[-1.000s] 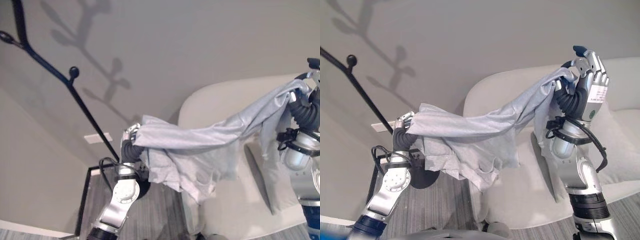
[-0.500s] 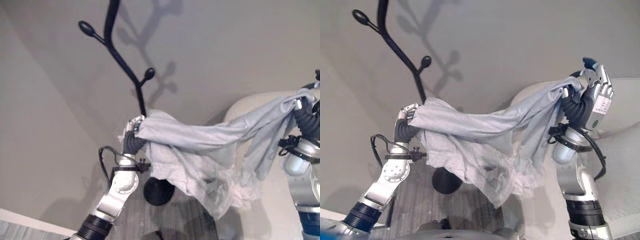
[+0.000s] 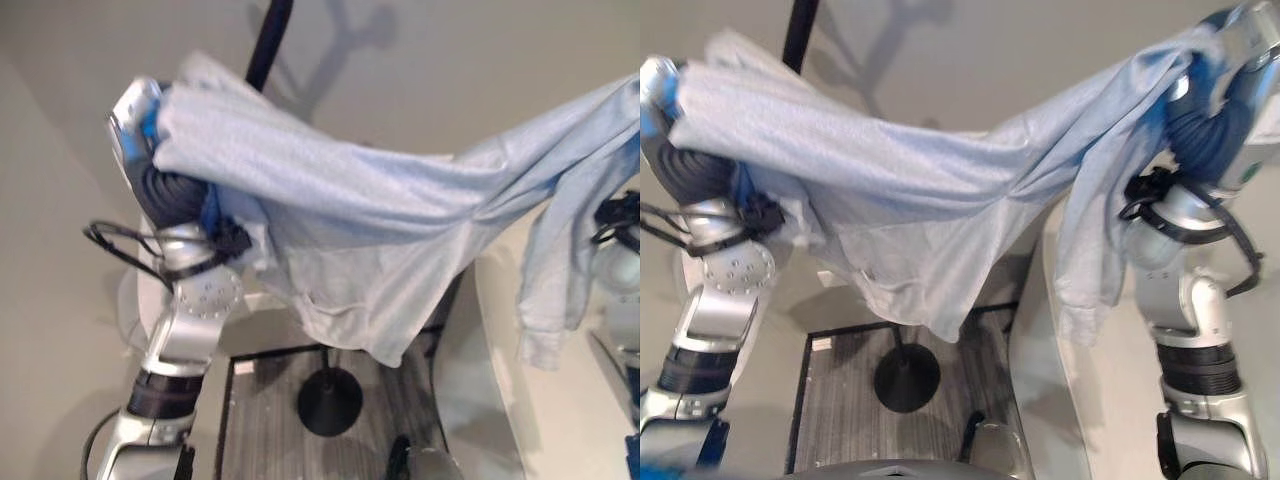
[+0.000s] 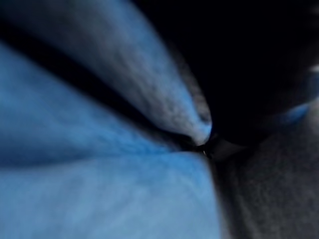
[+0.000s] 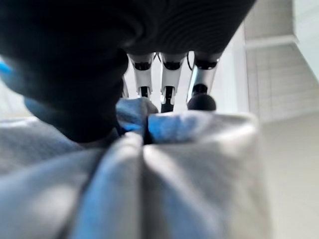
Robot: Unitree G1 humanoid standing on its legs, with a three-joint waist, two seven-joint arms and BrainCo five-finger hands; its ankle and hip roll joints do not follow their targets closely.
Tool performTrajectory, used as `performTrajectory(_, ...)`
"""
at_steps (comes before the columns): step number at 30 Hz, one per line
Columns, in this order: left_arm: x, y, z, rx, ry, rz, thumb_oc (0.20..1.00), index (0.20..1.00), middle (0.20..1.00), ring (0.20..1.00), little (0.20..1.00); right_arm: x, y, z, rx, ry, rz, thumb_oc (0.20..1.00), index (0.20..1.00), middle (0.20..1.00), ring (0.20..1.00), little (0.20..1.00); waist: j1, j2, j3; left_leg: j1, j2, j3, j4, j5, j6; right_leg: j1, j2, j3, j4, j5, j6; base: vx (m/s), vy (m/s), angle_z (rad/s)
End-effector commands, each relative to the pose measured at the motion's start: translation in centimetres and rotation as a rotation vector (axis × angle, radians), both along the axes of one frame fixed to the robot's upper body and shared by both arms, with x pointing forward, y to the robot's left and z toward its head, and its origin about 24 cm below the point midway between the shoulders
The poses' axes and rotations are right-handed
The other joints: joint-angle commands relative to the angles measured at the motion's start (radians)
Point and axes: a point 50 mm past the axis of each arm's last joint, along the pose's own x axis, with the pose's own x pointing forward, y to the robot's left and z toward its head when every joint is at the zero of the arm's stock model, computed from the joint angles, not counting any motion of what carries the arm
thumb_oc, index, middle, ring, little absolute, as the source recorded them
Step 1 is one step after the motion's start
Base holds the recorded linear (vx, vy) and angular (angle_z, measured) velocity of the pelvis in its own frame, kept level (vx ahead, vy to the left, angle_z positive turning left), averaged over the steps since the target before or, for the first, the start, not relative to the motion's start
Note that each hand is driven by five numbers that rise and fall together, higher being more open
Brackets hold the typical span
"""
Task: Hang the clothes on the sofa on the clothes rack.
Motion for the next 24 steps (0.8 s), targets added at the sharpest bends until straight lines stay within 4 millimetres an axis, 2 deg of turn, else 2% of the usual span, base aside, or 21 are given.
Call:
performTrajectory(1,-0.3,0.0,1.8,0.046,-0.095,0.033,0.200,0.200,0.200,0.200,0.200,0.1,-1.4,2.5,-0.001,-0.081,-0.067,0.200,0.200,0.200,0.200,0.200,0.016,-0.010,-0.097,0.049,0.087,0.077,0.058,-0.052,-0.073,0.116,0.067,-0.039,-0.164,0.011,0.066,0.15,-0.084,0.35)
performTrajectory(3,0.0,0.3,2.0,0.047,-0.088,0.045,0.200,0.200,0.200,0.200,0.200,0.4,-1.7,2.7,-0.003,-0.071,-0.071,0.200,0.200,0.200,0.200,0.200,0.020,-0.012,-0.104,0.043,0.102,0.076,0.089,-0.043,-0.087,0.129,0.076,-0.036,-0.176,0.008,0.063,0.11,-0.108,0.22)
performTrajectory(5,1.6,0.8,2.5,0.042,-0.051,0.067,0.200,0.200,0.200,0.200,0.200,1.2,-3.1,4.4,0.004,-0.063,-0.108,0.200,0.200,0.200,0.200,0.200,0.035,-0.027,-0.099,-0.018,0.166,0.090,0.251,-0.007,-0.143,0.178,0.096,-0.034,-0.220,-0.003,0.039,0.16,-0.193,0.22)
performTrajectory(7,2.4,1.2,2.6,0.061,-0.009,0.087,0.200,0.200,0.200,0.200,0.200,1.7,-4.1,5.4,0.014,-0.041,-0.126,0.200,0.200,0.200,0.200,0.200,0.047,-0.038,-0.087,-0.047,0.205,0.087,0.348,0.036,-0.164,0.201,0.110,-0.033,-0.228,-0.013,0.020,0.10,-0.148,0.00)
performTrajectory(8,3.1,2.0,2.4,0.067,0.038,0.107,0.200,0.200,0.200,0.200,0.200,2.3,-5.2,6.5,0.012,-0.003,-0.148,0.200,0.200,0.200,0.200,0.200,0.069,-0.054,-0.066,-0.102,0.238,0.068,0.469,0.098,-0.183,0.234,0.120,-0.032,-0.235,-0.031,-0.002,0.14,-0.146,-0.05)
performTrajectory(9,3.4,2.1,2.6,0.071,0.047,0.106,0.200,0.200,0.200,0.200,0.200,2.5,-5.9,6.9,0.018,0.016,-0.170,0.200,0.200,0.200,0.200,0.200,0.067,-0.060,-0.063,-0.123,0.274,0.063,0.478,0.090,-0.188,0.250,0.124,-0.026,-0.239,-0.049,0.002,0.11,-0.125,-0.13)
performTrajectory(10,3.7,2.2,2.5,0.071,0.069,0.107,0.200,0.200,0.200,0.200,0.200,2.8,-6.4,7.0,0.020,0.049,-0.176,0.200,0.200,0.200,0.200,0.200,0.068,-0.069,-0.055,-0.142,0.300,0.091,0.468,0.085,-0.182,0.255,0.119,-0.042,-0.242,-0.050,0.002,0.08,-0.045,-0.13)
performTrajectory(11,3.8,2.2,2.6,0.071,0.071,0.104,0.200,0.200,0.200,0.200,0.200,2.9,-6.5,7.1,0.022,0.052,-0.173,0.200,0.200,0.200,0.200,0.200,0.069,-0.068,-0.057,-0.140,0.300,0.090,0.465,0.081,-0.182,0.257,0.120,-0.039,-0.244,-0.053,0.004,0.04,-0.006,0.11)
performTrajectory(12,4.3,2.5,2.4,0.064,0.110,0.100,0.200,0.200,0.200,0.200,0.200,3.1,-7.0,7.6,0.032,0.082,-0.170,0.200,0.200,0.200,0.200,0.200,0.079,-0.083,-0.051,-0.175,0.299,0.121,0.390,0.056,-0.167,0.267,0.111,-0.039,-0.261,-0.051,0.010,0.06,0.026,0.30)
performTrajectory(13,4.3,2.5,2.3,0.063,0.119,0.088,0.200,0.200,0.200,0.200,0.200,3.5,-6.9,7.6,0.031,0.106,-0.153,0.200,0.200,0.200,0.200,0.200,0.089,-0.089,-0.044,-0.203,0.275,0.115,0.350,0.053,-0.160,0.270,0.108,-0.027,-0.265,-0.050,0.013,0.05,0.039,0.23)
performTrajectory(14,4.0,2.6,2.4,0.053,0.114,0.082,0.200,0.200,0.200,0.200,0.200,3.9,-6.7,7.2,0.032,0.135,-0.120,0.200,0.200,0.200,0.200,0.200,0.096,-0.093,-0.035,-0.237,0.247,0.097,0.307,0.069,-0.156,0.269,0.106,-0.006,-0.257,-0.055,0.012,0.06,0.060,-0.05)
performTrajectory(15,3.9,3.1,2.3,0.045,0.114,0.091,0.200,0.200,0.200,0.200,0.200,4.1,-6.9,7.2,0.040,0.150,-0.122,0.200,0.200,0.200,0.200,0.200,0.101,-0.090,-0.036,-0.232,0.236,0.075,0.264,0.072,-0.160,0.271,0.111,0.011,-0.255,-0.062,0.013,0.07,0.032,-0.15)
performTrajectory(16,3.8,3.4,1.9,0.042,0.133,0.089,0.200,0.200,0.200,0.200,0.200,4.7,-7.1,6.3,0.051,0.200,-0.110,0.200,0.200,0.200,0.200,0.200,0.107,-0.094,-0.032,-0.234,0.225,0.060,0.241,0.101,-0.164,0.277,0.113,0.024,-0.251,-0.074,0.006,0.07,0.009,-0.17)
performTrajectory(18,4.0,3.2,1.4,0.045,0.155,0.077,0.200,0.200,0.200,0.200,0.200,5.5,-7.3,5.4,0.071,0.261,-0.098,0.200,0.200,0.200,0.200,0.200,0.114,-0.100,-0.028,-0.229,0.219,0.092,0.231,0.125,-0.156,0.279,0.110,0.004,-0.250,-0.062,0.001,0.05,-0.027,-0.23)
performTrajectory(19,4.0,3.3,1.4,0.045,0.155,0.077,0.200,0.200,0.200,0.200,0.200,5.5,-7.3,5.4,0.071,0.261,-0.097,0.200,0.200,0.200,0.200,0.200,0.114,-0.098,-0.031,-0.220,0.217,0.074,0.226,0.110,-0.164,0.287,0.113,0.023,-0.252,-0.073,0.005,0.05,-0.023,-0.18)
performTrajectory(20,4.0,3.0,0.6,0.045,0.182,0.059,0.200,0.200,0.200,0.200,0.200,6.3,-6.9,4.2,0.076,0.324,-0.059,0.200,0.200,0.200,0.200,0.200,0.120,-0.098,-0.026,-0.215,0.214,0.107,0.217,0.137,-0.153,0.286,0.109,0.009,-0.255,-0.060,0.000,0.14,-0.014,-0.10)
performTrajectory(21,3.9,3.1,0.6,0.046,0.184,0.059,0.200,0.200,0.200,0.200,0.200,6.3,-6.9,4.1,0.076,0.325,-0.058,0.200,0.200,0.200,0.200,0.200,0.119,-0.097,-0.032,-0.206,0.212,0.089,0.213,0.121,-0.162,0.294,0.113,0.029,-0.257,-0.071,0.004,0.06,-0.005,-0.02)
performTrajectory(22,3.7,3.5,-0.4,0.046,0.220,0.061,0.200,0.200,0.200,0.200,0.200,7.2,-5.9,2.0,0.068,0.417,-0.004,0.200,0.200,0.200,0.200,0.200,0.126,-0.088,-0.026,-0.195,0.208,0.113,0.196,0.137,-0.149,0.294,0.109,0.013,-0.259,-0.063,0.000,0.09,0.006,0.02)
performTrajectory(23,3.5,3.7,-0.8,0.048,0.235,0.066,0.200,0.200,0.200,0.200,0.200,7.6,-5.5,0.9,0.058,0.470,0.024,0.200,0.200,0.200,0.200,0.200,0.127,-0.084,-0.027,-0.191,0.205,0.115,0.187,0.142,-0.148,0.294,0.108,0.012,-0.260,-0.063,0.001,0.02,0.008,-0.13)
performTrajectory(24,3.4,3.8,-0.9,0.049,0.238,0.067,0.200,0.200,0.200,0.200,0.200,7.5,-5.5,0.8,0.058,0.474,0.025,0.200,0.200,0.200,0.200,0.200,0.126,-0.086,-0.030,-0.189,0.203,0.115,0.184,0.143,-0.148,0.294,0.108,0.013,-0.261,-0.063,0.001,0.07,-0.008,-0.13)
